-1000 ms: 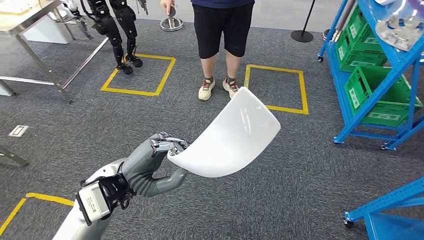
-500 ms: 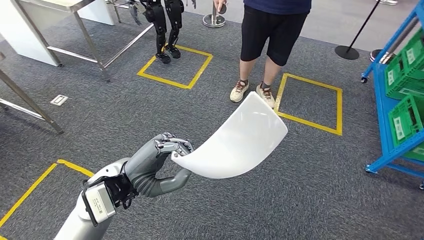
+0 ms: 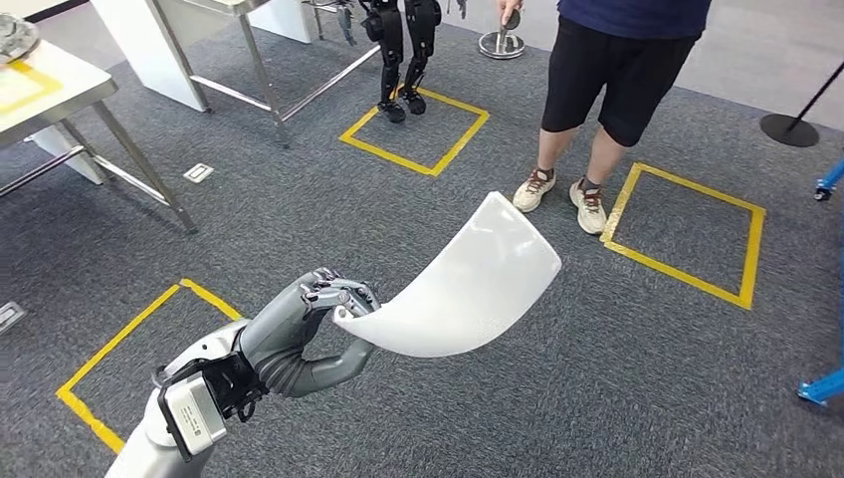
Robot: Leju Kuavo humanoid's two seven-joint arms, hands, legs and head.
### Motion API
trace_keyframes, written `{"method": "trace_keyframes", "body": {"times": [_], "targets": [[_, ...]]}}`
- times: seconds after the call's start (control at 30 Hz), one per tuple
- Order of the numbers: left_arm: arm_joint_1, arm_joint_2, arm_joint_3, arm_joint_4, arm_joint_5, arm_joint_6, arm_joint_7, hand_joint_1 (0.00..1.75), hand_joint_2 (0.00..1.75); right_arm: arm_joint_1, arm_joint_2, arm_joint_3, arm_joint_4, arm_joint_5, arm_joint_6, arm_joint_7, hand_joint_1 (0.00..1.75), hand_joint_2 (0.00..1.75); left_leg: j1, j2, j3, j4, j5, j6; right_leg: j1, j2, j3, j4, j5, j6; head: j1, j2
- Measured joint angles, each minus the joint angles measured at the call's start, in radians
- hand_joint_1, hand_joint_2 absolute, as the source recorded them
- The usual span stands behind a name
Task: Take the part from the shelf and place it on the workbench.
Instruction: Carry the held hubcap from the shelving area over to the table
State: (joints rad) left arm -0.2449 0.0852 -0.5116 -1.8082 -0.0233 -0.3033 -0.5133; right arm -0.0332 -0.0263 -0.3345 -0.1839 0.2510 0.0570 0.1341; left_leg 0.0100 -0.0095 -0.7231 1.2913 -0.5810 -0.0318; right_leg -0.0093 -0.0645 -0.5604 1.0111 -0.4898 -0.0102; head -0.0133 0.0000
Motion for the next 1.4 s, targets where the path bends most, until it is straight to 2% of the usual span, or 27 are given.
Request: {"method": "trace_keyframes", "body": {"times": [0.03,0.1,0.17,0.23,0.27,0.33,0.4,0.47,0.5,0.53,0.57,0.63,0.7,0.73,0.77,0.8,0.83,0.9,0.97,1.0,1.03,1.1,1.17,1.2,1.27,1.33,1.4], "targets": [[0.005,0.000,0.000,0.000,0.000,0.000,0.000,1.75,1.75,-0.001,0.000,0.000,0.000,0.001,0.000,0.001,0.00,0.00,0.000,0.009,0.028,-0.047,0.027,0.000,0.000,-0.013,0.001,0.001,-0.001,0.002,-0.001,0.000],[0.012,0.000,0.000,-0.001,-0.001,-0.001,-0.001,1.75,1.75,-0.003,-0.001,0.000,0.000,0.003,0.001,0.000,0.00,0.00,-0.001,0.051,0.105,-0.183,0.080,0.005,0.003,-0.037,0.005,0.005,-0.007,0.010,-0.002,0.000],[0.016,-0.001,0.000,-0.002,-0.003,-0.002,-0.003,1.75,1.75,-0.003,-0.005,0.000,0.000,0.005,0.000,-0.004,0.00,0.00,-0.005,0.073,0.141,-0.254,0.098,0.019,0.008,-0.056,0.009,0.008,-0.012,0.021,-0.001,0.000],[0.021,-0.002,0.000,-0.003,-0.004,-0.004,-0.004,1.75,1.75,-0.007,-0.008,0.000,0.000,0.008,0.001,-0.008,0.00,0.00,-0.009,0.053,0.138,-0.257,0.101,0.034,0.007,-0.075,0.015,0.007,-0.013,0.032,0.001,0.000],[0.022,-0.002,0.000,-0.005,-0.004,-0.004,-0.004,1.75,1.75,-0.009,-0.009,0.000,0.000,0.009,0.001,-0.009,0.00,0.00,-0.007,0.041,0.138,-0.260,0.103,0.040,0.005,-0.071,0.017,0.009,-0.017,0.039,0.002,0.000],[0.022,-0.005,0.000,-0.009,-0.004,-0.006,-0.005,1.75,1.75,-0.012,-0.010,0.000,-0.001,0.010,0.001,-0.009,0.00,0.00,-0.002,0.020,0.137,-0.265,0.110,0.051,0.001,-0.020,0.000,0.059,-0.054,0.052,0.005,0.000],[0.020,-0.010,0.000,-0.010,-0.005,-0.009,-0.004,1.75,1.75,-0.010,-0.012,0.000,-0.001,0.010,0.001,-0.007,0.00,0.00,0.000,-0.003,0.132,-0.265,0.114,0.058,-0.001,0.043,-0.059,0.188,-0.123,0.057,0.010,0.000],[0.019,-0.014,0.000,-0.010,-0.006,-0.012,-0.001,1.75,1.75,-0.005,-0.014,0.000,-0.001,0.010,0.000,-0.004,0.00,0.00,0.000,-0.031,0.127,-0.264,0.117,0.060,-0.001,0.059,-0.113,0.294,-0.157,0.056,0.013,0.000],[0.019,-0.015,0.000,-0.010,-0.006,-0.012,0.000,1.75,1.75,-0.003,-0.014,0.000,-0.001,0.010,0.000,-0.003,0.00,0.00,0.000,-0.047,0.126,-0.263,0.119,0.060,-0.001,0.061,-0.116,0.293,-0.144,0.055,0.014,0.000],[0.019,-0.016,0.000,-0.010,-0.006,-0.013,0.000,1.75,1.75,-0.002,-0.014,0.000,-0.001,0.010,0.000,-0.003,0.00,0.00,0.000,-0.062,0.126,-0.262,0.120,0.058,-0.002,0.065,-0.098,0.252,-0.112,0.052,0.015,0.000],[0.019,-0.017,0.000,-0.010,-0.006,-0.013,0.001,1.75,1.75,-0.002,-0.015,0.000,-0.001,0.010,0.000,-0.003,0.00,0.00,0.000,-0.076,0.126,-0.261,0.121,0.056,-0.004,0.079,-0.065,0.181,-0.072,0.049,0.015,0.000],[0.017,-0.020,0.000,-0.010,-0.007,-0.013,0.004,1.75,1.75,-0.003,-0.016,0.000,-0.001,0.010,-0.001,-0.003,0.00,0.00,-0.002,-0.101,0.123,-0.259,0.124,0.047,-0.006,0.119,-0.005,0.050,-0.024,0.045,0.017,0.000],[0.018,-0.022,0.000,-0.010,-0.010,-0.013,0.009,1.75,1.75,-0.004,-0.018,0.000,-0.001,0.010,-0.003,-0.002,0.00,0.00,-0.001,-0.123,0.117,-0.261,0.130,0.034,-0.003,0.131,0.012,0.008,-0.020,0.040,0.017,0.000],[0.019,-0.023,0.000,-0.011,-0.012,-0.013,0.011,1.75,1.75,-0.005,-0.018,0.000,-0.001,0.010,-0.004,-0.001,0.00,0.00,0.000,-0.134,0.113,-0.264,0.134,0.026,-0.002,0.119,0.012,0.006,-0.016,0.035,0.017,0.000],[0.021,-0.023,0.000,-0.011,-0.014,-0.013,0.012,1.75,1.75,-0.007,-0.018,0.000,-0.001,0.010,-0.006,0.000,0.00,0.00,0.001,-0.133,0.110,-0.264,0.135,0.020,-0.002,0.106,0.013,0.003,-0.013,0.028,0.017,0.000],[0.023,-0.023,0.000,-0.012,-0.015,-0.013,0.013,1.75,1.75,-0.007,-0.019,0.000,-0.001,0.010,-0.008,0.000,0.00,0.00,0.000,-0.115,0.104,-0.255,0.128,0.015,-0.003,0.094,0.015,-0.001,-0.009,0.019,0.015,0.000],[0.025,-0.023,0.000,-0.012,-0.016,-0.013,0.014,1.75,1.75,-0.007,-0.019,0.000,-0.001,0.011,-0.010,-0.001,0.00,0.00,-0.002,-0.085,0.091,-0.228,0.109,0.011,-0.004,0.081,0.015,-0.006,-0.006,0.012,0.011,0.000],[0.028,-0.024,0.000,-0.013,-0.017,-0.013,0.014,1.75,1.75,-0.003,-0.019,0.000,-0.001,0.013,-0.013,-0.002,0.00,0.00,-0.004,-0.021,0.040,-0.115,0.040,0.005,-0.002,0.053,0.015,-0.008,-0.006,0.004,0.003,0.000],[0.032,-0.025,0.000,-0.013,-0.018,-0.013,0.015,1.75,1.75,0.001,-0.019,0.000,-0.001,0.014,-0.015,-0.002,0.00,0.00,-0.002,-0.004,-0.009,0.000,-0.009,-0.001,0.000,0.021,0.014,-0.007,-0.008,0.001,0.000,0.000],[0.034,-0.025,0.000,-0.013,-0.019,-0.013,0.016,1.75,1.75,0.002,-0.019,0.000,-0.001,0.014,-0.015,-0.002,0.00,0.00,-0.002,-0.001,-0.012,0.014,-0.008,-0.002,0.001,0.005,0.014,-0.007,-0.008,0.002,0.000,0.000],[0.034,-0.027,0.000,-0.013,-0.019,-0.014,0.018,1.75,1.75,0.001,-0.019,0.000,-0.001,0.014,-0.015,-0.002,0.00,0.00,-0.001,0.004,0.006,-0.012,0.012,-0.002,0.001,-0.009,0.015,-0.006,-0.009,0.003,0.000,0.000],[0.031,-0.032,0.000,-0.014,-0.022,-0.015,0.024,1.75,1.75,-0.002,-0.020,0.000,-0.001,0.015,-0.013,-0.004,0.00,0.00,-0.003,0.040,0.082,-0.147,0.069,0.002,0.002,-0.035,0.020,-0.005,-0.014,0.009,-0.002,0.000],[0.023,-0.041,0.000,-0.015,-0.026,-0.018,0.032,1.75,1.75,-0.004,-0.020,0.000,-0.001,0.016,-0.012,-0.006,0.00,0.00,-0.007,0.072,0.137,-0.245,0.099,0.019,0.008,-0.055,0.025,-0.001,-0.020,0.019,-0.002,0.000],[0.020,-0.044,0.000,-0.015,-0.027,-0.020,0.034,1.75,1.75,-0.005,-0.020,0.000,-0.001,0.017,-0.012,-0.007,0.00,0.00,-0.010,0.075,0.142,-0.259,0.100,0.028,0.010,-0.065,0.027,0.000,-0.022,0.024,-0.001,0.000],[0.016,-0.049,0.000,-0.014,-0.029,-0.023,0.037,1.75,1.75,-0.008,-0.020,0.000,-0.001,0.019,-0.012,-0.008,0.00,0.00,-0.011,0.050,0.139,-0.261,0.104,0.042,0.009,-0.082,0.031,0.000,-0.024,0.034,0.001,0.000],[0.010,-0.054,0.001,-0.014,-0.032,-0.026,0.040,1.75,1.75,-0.012,-0.019,0.000,-0.002,0.024,-0.010,-0.008,0.00,0.00,-0.006,0.028,0.137,-0.265,0.110,0.054,0.004,-0.045,0.022,0.029,-0.048,0.046,0.004,0.000],[0.002,-0.063,0.002,-0.012,-0.036,-0.030,0.042,1.75,1.75,-0.011,-0.019,0.000,-0.002,0.030,-0.009,-0.006,0.00,0.00,-0.002,0.005,0.134,-0.267,0.115,0.061,-0.002,0.025,-0.027,0.137,-0.110,0.056,0.009,0.000]]}}
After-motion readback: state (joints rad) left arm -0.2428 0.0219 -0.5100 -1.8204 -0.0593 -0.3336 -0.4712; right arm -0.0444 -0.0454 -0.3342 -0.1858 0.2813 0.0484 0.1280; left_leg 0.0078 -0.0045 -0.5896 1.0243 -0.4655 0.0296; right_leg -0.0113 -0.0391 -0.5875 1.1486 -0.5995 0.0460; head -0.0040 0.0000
